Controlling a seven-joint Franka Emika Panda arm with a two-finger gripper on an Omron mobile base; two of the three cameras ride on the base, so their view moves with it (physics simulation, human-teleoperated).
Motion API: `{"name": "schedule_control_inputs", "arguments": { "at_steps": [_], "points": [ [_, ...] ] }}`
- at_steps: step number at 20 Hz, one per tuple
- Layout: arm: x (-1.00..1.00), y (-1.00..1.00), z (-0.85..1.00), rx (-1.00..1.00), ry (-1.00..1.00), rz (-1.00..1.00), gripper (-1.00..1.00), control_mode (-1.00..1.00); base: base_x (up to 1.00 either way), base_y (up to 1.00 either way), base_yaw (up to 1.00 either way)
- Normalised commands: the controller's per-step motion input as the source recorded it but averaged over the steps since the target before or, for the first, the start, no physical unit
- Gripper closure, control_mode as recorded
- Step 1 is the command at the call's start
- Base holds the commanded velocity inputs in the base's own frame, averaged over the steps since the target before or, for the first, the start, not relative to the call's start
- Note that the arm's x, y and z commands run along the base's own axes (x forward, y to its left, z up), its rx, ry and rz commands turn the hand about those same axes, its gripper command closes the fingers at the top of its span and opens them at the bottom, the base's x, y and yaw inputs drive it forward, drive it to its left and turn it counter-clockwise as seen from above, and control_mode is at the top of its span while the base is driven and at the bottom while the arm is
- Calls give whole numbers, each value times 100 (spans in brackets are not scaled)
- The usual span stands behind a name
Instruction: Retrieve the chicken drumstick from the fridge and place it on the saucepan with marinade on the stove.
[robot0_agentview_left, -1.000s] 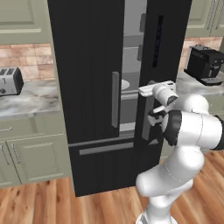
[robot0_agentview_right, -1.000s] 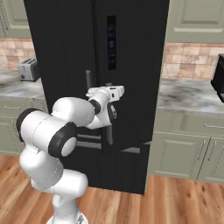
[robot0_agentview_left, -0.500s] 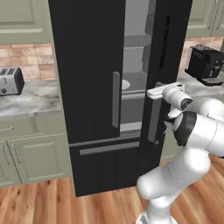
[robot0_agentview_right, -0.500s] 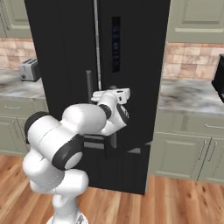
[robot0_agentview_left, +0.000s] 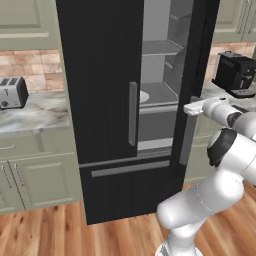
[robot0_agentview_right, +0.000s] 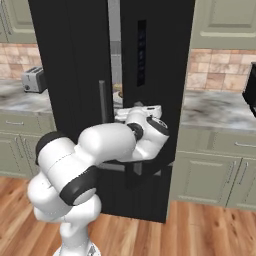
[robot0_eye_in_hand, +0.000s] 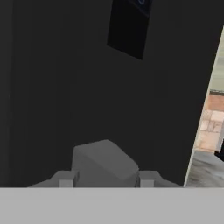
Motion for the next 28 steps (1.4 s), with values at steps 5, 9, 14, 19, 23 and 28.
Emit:
{"name": "schedule_control_inputs", "arguments": {
  "at_steps": [5,9,14,19,23,28],
  "points": [
    [-25,-67,8,4,1,2,100,-100,0,0,0],
    [-15,-63,4,5,0,2,100,-100,0,0,0],
    [-3,-62,4,4,0,2,100,-100,0,0,0],
    [0,-33,0,1,0,0,-100,-100,0,0,0],
    [0,0,0,0,0,0,-100,-100,0,0,0],
    [-46,0,5,0,0,0,-100,-100,0,0,0]
  ]
}}
